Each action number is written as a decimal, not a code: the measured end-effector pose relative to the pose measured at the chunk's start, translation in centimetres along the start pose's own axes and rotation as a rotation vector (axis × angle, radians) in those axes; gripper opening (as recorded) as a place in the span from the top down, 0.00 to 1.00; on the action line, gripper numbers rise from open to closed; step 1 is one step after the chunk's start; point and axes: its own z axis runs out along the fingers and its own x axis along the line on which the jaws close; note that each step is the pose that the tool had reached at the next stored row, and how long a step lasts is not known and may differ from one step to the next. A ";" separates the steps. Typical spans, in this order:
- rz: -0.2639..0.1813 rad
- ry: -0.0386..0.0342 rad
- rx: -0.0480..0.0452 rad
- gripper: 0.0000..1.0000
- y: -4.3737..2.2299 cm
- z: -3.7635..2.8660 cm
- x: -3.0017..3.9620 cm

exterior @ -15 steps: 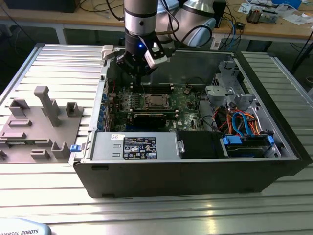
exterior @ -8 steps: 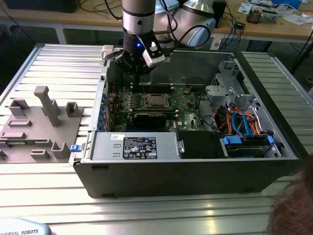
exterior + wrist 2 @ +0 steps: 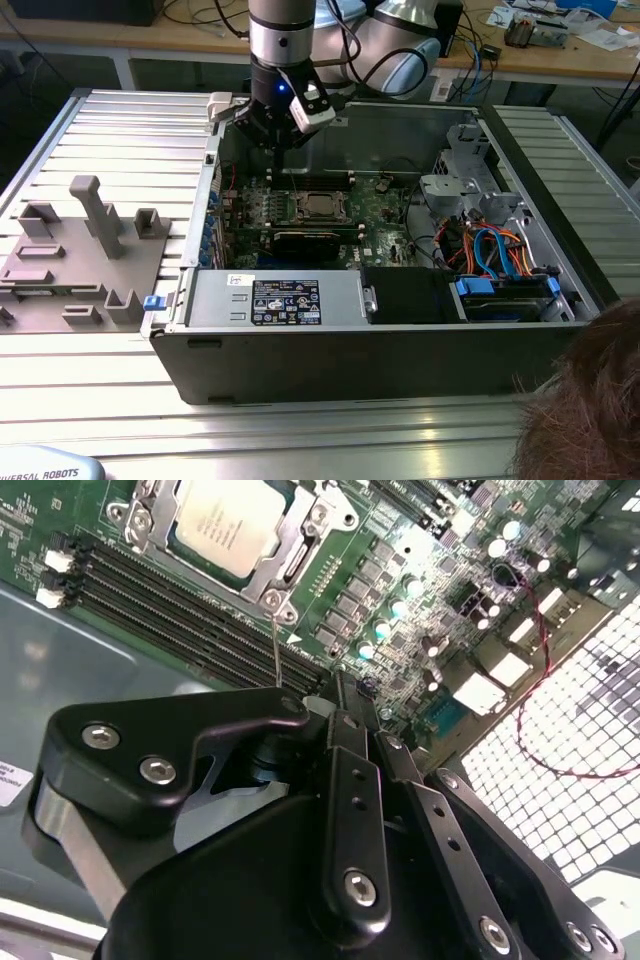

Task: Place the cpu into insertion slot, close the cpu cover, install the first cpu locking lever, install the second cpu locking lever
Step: 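Install the first cpu locking lever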

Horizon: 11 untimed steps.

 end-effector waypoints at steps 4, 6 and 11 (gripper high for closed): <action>0.000 0.0000 0.0000 0.89 0.36 0.03 0.04; 0.000 0.0000 0.0000 0.89 0.52 0.05 0.05; 0.000 0.0001 0.0001 0.89 0.99 0.11 0.05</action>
